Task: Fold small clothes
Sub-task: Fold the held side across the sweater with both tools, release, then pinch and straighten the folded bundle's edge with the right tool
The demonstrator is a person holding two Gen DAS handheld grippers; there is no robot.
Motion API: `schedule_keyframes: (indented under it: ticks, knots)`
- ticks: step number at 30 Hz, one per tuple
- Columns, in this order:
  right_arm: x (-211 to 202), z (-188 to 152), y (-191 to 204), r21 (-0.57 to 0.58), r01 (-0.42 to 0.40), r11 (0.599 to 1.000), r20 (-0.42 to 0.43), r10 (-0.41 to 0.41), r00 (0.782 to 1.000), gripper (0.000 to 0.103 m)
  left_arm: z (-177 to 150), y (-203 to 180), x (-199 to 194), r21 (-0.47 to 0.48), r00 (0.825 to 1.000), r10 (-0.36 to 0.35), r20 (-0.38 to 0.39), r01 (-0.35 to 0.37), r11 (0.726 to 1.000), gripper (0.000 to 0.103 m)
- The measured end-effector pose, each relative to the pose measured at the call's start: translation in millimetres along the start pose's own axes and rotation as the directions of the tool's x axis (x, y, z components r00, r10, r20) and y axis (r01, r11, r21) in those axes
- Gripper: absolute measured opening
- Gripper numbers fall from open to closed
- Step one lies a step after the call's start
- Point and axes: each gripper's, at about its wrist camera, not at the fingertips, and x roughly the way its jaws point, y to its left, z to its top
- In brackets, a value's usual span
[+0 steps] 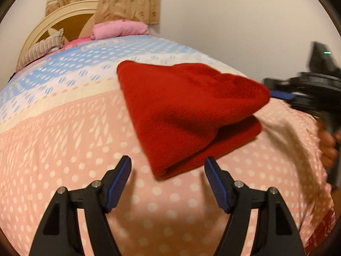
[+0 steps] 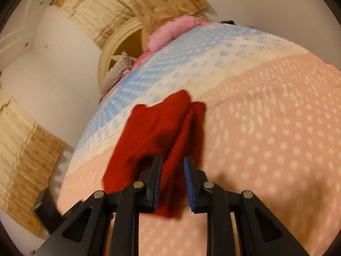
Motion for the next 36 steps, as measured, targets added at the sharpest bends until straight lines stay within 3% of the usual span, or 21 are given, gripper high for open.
schedule_keyframes:
  ticks: [3, 9, 10, 11, 12, 14, 15, 17, 19, 23, 27, 32, 36]
  knots:
    - [-11, -12, 24, -0.061, -0.009, 0.998, 0.019, 0.010, 1.000, 0.049, 2, -6, 8, 0.011, 0.995, 0.103, -0.009, -0.103, 0.995, 0.075]
    - [16, -30, 61, -0.270, 0.114, 0.956, -0.013, -0.122, 0.992, 0.050, 16, 5, 19, -0.036, 0.990, 0.137, -0.014, -0.138, 0.990, 0.076]
    - [22, -33, 61, -0.285, 0.141, 0.948, -0.020, -0.153, 0.988, 0.048, 18, 6, 19, -0.038, 0.990, 0.140, -0.008, -0.141, 0.989, 0.074]
    - [30, -36, 61, -0.304, 0.179, 0.936, -0.022, -0.195, 0.981, 0.033, 19, 9, 16, -0.046, 0.991, 0.132, 0.000, -0.132, 0.990, 0.067]
    - [38, -39, 59, -0.320, 0.211, 0.924, -0.030, -0.232, 0.972, 0.010, 20, 14, 12, -0.062, 0.995, 0.101, 0.007, -0.100, 0.993, 0.060]
    - [51, -42, 53, -0.291, 0.214, 0.933, -0.079, -0.246, 0.966, 0.007, 22, 22, 8, -0.083, 0.999, 0.033, 0.008, -0.033, 0.996, 0.030]
    - [51, -44, 51, -0.253, 0.179, 0.951, -0.092, -0.208, 0.974, 0.007, 21, 26, 5, -0.087, 1.000, 0.008, 0.014, -0.007, 0.996, 0.027]
    - [47, -48, 54, -0.234, 0.114, 0.965, -0.101, -0.141, 0.985, 0.007, 16, 27, 2, -0.068, 1.000, 0.023, 0.013, -0.022, 0.997, 0.026]
    - [43, -52, 57, -0.231, 0.092, 0.969, -0.099, -0.117, 0.988, 0.007, 7, 29, 3, -0.053, 1.000, 0.015, -0.007, -0.015, 0.998, 0.027]
    - [45, -68, 40, -0.270, 0.205, 0.941, -0.102, -0.240, 0.965, 0.007, -10, 31, 4, -0.022, 0.999, 0.016, -0.042, -0.017, 1.000, 0.033]
    - [37, -70, 19, -0.183, 0.141, 0.973, -0.097, -0.161, 0.982, 0.005, -12, 32, -8, 0.003, 0.999, -0.019, -0.040, 0.019, 1.000, 0.035]
    - [21, -64, 23, -0.165, 0.142, 0.976, -0.095, -0.159, 0.983, 0.008, -3, 51, -44, -0.030, 0.993, -0.105, 0.052, 0.106, 0.994, 0.073]
    - [-4, -57, 37, -0.197, 0.214, 0.957, -0.018, -0.222, 0.975, 0.009, 23, 62, -45, -0.093, 0.990, -0.073, 0.123, 0.085, 0.992, 0.078]
